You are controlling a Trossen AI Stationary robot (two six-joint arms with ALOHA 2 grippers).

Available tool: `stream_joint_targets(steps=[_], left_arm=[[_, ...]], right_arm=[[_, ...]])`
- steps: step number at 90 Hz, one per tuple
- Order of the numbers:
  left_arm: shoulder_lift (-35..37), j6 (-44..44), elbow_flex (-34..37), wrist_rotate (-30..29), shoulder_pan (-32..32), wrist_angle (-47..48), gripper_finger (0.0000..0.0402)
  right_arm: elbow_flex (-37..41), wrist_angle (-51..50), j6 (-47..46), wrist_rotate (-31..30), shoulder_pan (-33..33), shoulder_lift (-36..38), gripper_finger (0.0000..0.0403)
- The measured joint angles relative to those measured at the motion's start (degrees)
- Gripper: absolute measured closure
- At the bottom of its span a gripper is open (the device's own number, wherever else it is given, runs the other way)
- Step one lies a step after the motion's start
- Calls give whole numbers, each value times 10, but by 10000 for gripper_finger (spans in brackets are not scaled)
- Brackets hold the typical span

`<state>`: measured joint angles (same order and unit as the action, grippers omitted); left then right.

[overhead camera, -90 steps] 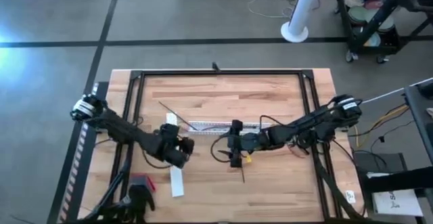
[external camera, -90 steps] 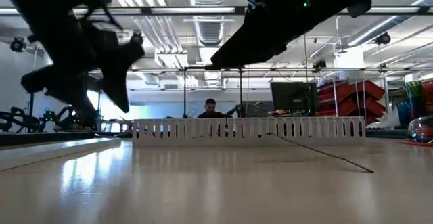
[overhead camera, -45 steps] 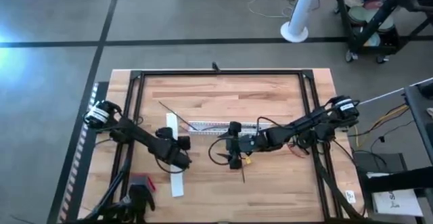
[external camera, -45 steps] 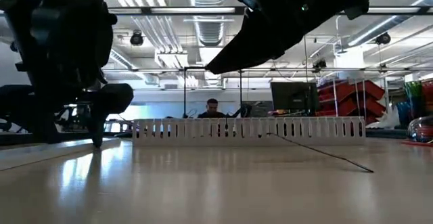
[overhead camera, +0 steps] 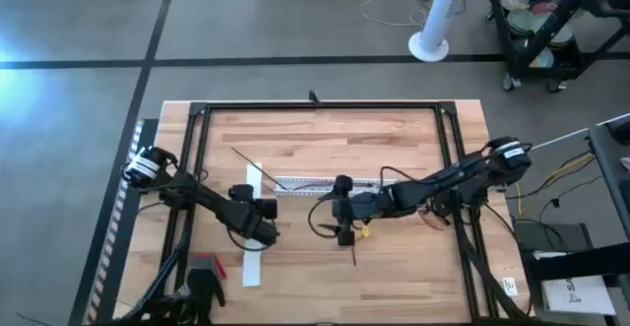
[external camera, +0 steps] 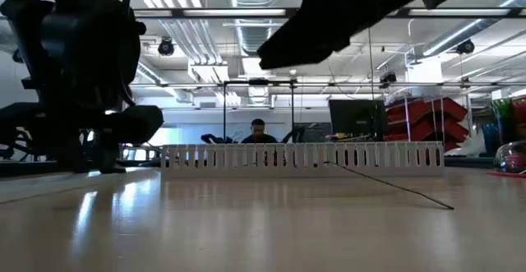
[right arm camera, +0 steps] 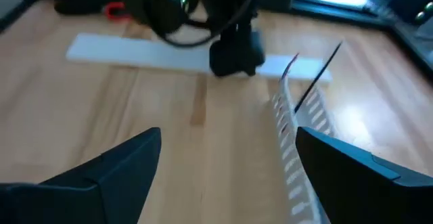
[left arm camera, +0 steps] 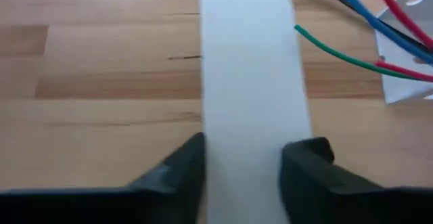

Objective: Ziptie cables
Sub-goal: Close the white cable duct

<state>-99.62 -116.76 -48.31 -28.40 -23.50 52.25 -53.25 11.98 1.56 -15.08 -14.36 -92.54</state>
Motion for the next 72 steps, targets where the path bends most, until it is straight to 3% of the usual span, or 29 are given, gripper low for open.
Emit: stream_joint_targets(steps=[9, 15, 32, 59, 66, 72], left_arm=[[13, 39, -5, 33, 0, 28, 376], [33, 66, -14, 53, -1, 63, 395], [114, 245, -46, 44, -2, 85, 385], [118, 585, -45, 71, -16, -159, 400], [116, 599, -47, 76, -23, -177, 401], [119, 548, -52, 77, -28, -146, 397]], right_arm=[[0, -36, 1, -5, 0, 38, 71], [0, -64, 11, -6, 0, 61, 71], [0, -67, 54, 5, 0, 73, 71], [-4, 18, 160, 55, 0, -9, 71], [-14, 12, 159, 61, 1, -35, 71], [-24, 1, 153, 61, 1, -49, 71]])
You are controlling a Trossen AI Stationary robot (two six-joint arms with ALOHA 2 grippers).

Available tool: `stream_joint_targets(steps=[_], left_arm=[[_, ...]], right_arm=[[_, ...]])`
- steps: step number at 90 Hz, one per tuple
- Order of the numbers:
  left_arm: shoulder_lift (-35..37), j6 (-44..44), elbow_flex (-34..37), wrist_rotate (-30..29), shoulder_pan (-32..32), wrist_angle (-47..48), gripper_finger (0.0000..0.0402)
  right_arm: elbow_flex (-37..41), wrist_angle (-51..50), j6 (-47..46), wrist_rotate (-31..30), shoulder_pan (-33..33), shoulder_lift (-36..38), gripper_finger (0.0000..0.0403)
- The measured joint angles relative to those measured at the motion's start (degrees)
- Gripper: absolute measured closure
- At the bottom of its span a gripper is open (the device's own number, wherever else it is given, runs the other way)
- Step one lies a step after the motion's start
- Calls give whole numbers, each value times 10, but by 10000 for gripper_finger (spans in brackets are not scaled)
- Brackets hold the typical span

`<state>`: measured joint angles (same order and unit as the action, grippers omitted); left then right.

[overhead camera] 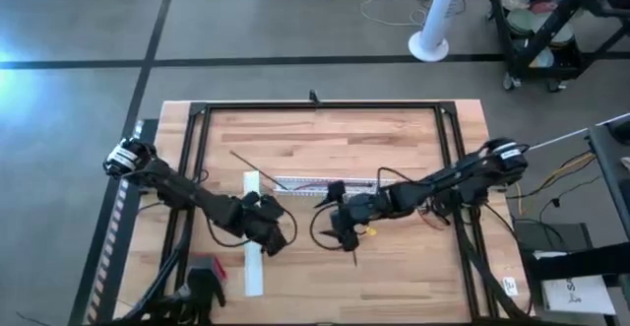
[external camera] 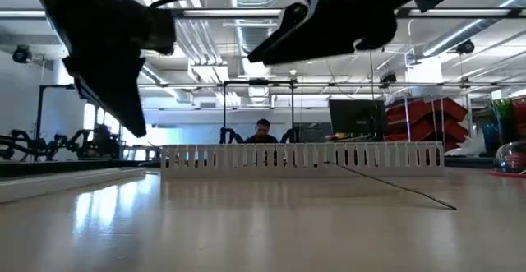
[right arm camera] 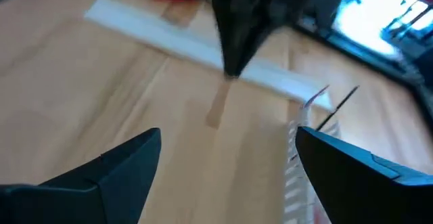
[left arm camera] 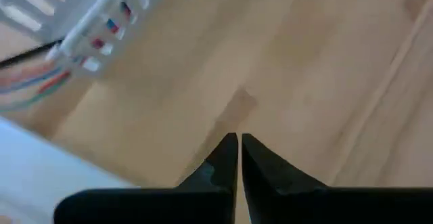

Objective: Ziptie cables
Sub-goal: Close the white cable duct

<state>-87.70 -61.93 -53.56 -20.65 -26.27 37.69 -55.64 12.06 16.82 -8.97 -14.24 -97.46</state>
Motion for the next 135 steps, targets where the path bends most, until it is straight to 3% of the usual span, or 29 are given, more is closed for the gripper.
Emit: stream_joint_targets(steps=[9, 21, 41, 57, 70, 88, 108, 121, 135], left_arm=[[7, -121, 2, -12, -12, 83, 382], [-1, -256, 25, -28, -20, 89, 342], [-61, -343, 43, -58, -15, 53, 261], [-125, -367, 41, -80, -13, 53, 242], [-170, -369, 29, -116, -15, 43, 273], [-199, -359, 12, -134, -22, 39, 388], [-163, -238, -10, -114, -66, 45, 400], [-108, -153, -19, -22, -97, 31, 401], [-53, -104, -18, -35, -114, 45, 401]], right_arm=[[-9, 1, -3, 0, 0, -13, 71], [-21, 2, -7, 0, 0, -24, 71], [-33, 1, -9, 0, 0, -25, 71], [-35, 2, -18, 0, 0, -25, 71], [-38, 3, -19, -2, 0, -25, 71], [-58, 2, -14, -18, 1, -25, 71], [-76, 2, 12, -33, 3, -25, 71], [-70, 3, 5, -32, 0, -26, 71], [-60, 4, -4, -31, -1, -34, 71]])
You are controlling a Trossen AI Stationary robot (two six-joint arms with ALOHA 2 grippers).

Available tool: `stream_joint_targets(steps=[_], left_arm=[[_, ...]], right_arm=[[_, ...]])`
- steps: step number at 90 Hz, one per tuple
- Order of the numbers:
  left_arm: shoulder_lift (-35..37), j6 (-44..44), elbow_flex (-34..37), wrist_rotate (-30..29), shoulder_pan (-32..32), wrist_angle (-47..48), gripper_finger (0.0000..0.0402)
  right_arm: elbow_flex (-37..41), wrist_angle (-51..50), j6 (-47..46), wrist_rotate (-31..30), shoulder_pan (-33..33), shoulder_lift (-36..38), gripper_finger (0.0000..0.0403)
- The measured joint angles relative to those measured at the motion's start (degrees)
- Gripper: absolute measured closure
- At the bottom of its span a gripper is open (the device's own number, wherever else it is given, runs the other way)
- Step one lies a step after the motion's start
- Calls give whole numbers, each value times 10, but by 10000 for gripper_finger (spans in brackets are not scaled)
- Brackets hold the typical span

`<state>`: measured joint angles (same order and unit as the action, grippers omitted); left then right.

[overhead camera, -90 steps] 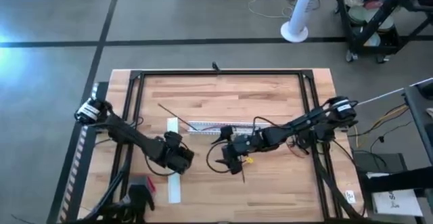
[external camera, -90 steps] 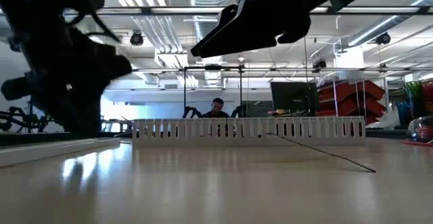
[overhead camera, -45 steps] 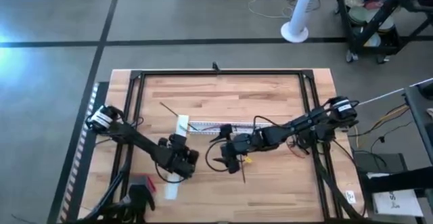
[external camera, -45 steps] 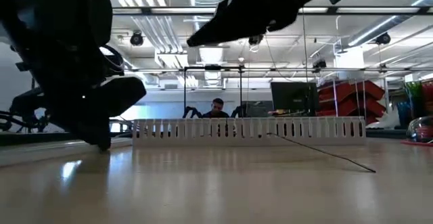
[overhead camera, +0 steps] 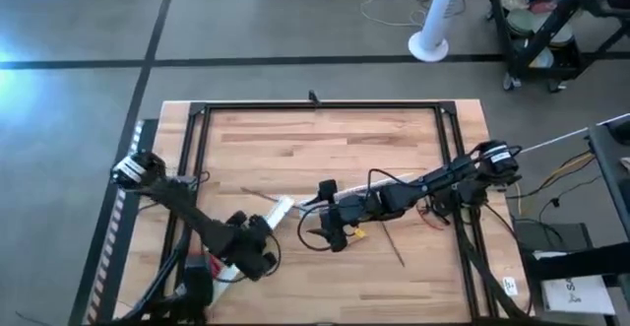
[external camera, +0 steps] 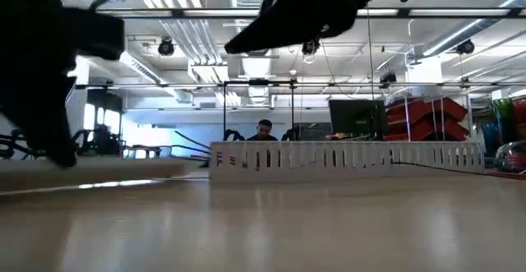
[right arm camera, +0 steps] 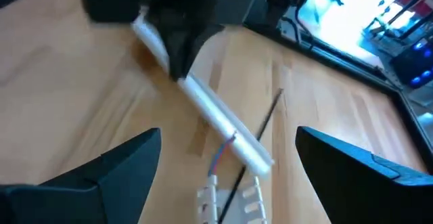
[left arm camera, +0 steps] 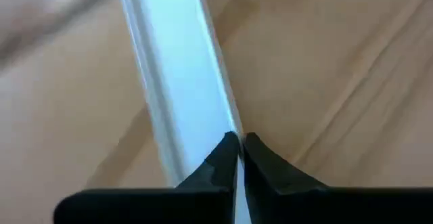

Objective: Ziptie cables
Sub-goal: Close the white cable duct

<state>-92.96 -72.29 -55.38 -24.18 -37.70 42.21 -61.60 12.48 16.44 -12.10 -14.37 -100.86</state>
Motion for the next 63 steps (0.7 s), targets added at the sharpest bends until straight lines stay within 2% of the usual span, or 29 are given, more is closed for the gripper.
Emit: stream_joint_targets(steps=[23, 33, 47, 63], left_arm=[[92, 91, 1, -7, 0, 35, 401], [148, 110, 1, -46, 3, 45, 401], [227, 133, 7, -107, 19, 37, 401], [295, 205, 21, -113, 44, -26, 401]], right_arm=[[1, 0, 27, -3, -9, -10, 71], [1, 40, 97, -56, -21, -21, 71], [0, 135, 294, -149, -38, -52, 71], [0, 277, 583, -220, -36, -93, 71]])
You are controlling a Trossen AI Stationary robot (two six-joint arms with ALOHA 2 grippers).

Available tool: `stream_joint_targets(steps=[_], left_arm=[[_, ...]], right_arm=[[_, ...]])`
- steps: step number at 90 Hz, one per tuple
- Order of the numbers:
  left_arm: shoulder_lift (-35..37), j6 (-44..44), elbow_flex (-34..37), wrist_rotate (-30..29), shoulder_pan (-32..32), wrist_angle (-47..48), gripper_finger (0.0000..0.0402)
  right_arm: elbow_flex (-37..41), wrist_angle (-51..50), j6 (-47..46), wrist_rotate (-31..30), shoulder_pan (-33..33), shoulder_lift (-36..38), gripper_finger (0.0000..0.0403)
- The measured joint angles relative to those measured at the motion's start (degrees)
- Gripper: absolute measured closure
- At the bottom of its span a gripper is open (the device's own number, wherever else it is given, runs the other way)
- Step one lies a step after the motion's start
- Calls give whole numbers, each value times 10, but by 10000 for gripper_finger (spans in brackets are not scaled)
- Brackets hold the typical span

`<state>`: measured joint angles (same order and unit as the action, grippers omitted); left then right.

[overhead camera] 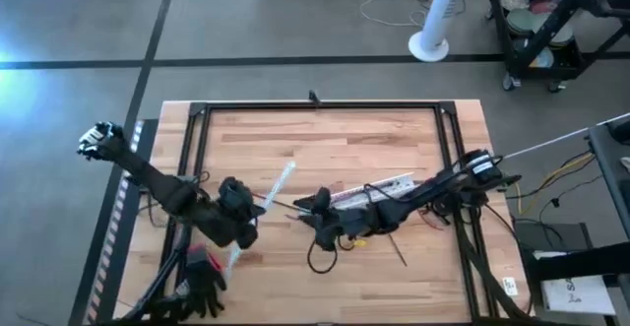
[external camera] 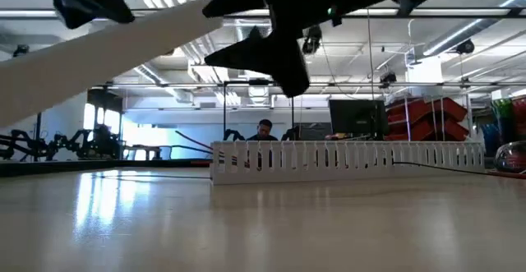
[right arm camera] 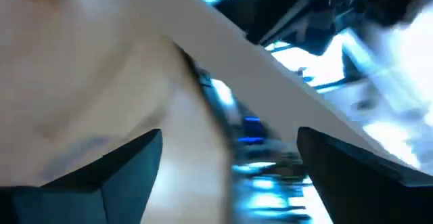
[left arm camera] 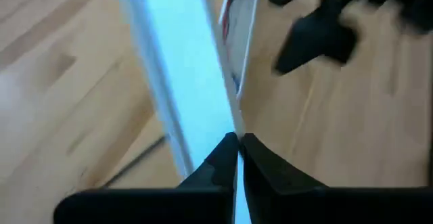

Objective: Ziptie cables
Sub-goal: Close the white cable duct

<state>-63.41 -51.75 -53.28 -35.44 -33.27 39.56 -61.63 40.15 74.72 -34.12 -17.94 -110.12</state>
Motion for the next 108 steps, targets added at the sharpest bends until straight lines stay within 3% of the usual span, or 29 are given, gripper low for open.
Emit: stream_joint_targets(steps=[13, 25, 44, 55, 61, 72, 81, 92, 108], left_arm=[[31, 68, 5, 5, 20, -51, 401], [41, 100, 5, 7, 38, -51, 401], [22, 118, 10, -15, 50, -20, 401], [6, 74, 29, -38, 61, 26, 397], [1, 55, 52, -34, 65, 28, 385], [1, 1, 101, -11, 63, 20, 345], [4, -47, 148, 25, 64, 23, 299], [7, -86, 212, 81, 64, 9, 233], [6, -60, 291, 154, 61, -86, 147]], right_arm=[[-7, 91, 196, -21, 16, -33, 71], [-29, 142, 302, -50, 31, -57, 71], [-37, 142, 273, -70, 44, -64, 71], [-37, 117, 165, -69, 44, -56, 71], [-38, 18, 30, -16, 47, -35, 71], [-97, -216, -267, 185, 75, -10, 73], [-172, -337, -421, 322, 125, -21, 79], [-250, -394, -511, 409, 185, -63, 88], [-365, -456, -515, 504, 219, -161, 93]])
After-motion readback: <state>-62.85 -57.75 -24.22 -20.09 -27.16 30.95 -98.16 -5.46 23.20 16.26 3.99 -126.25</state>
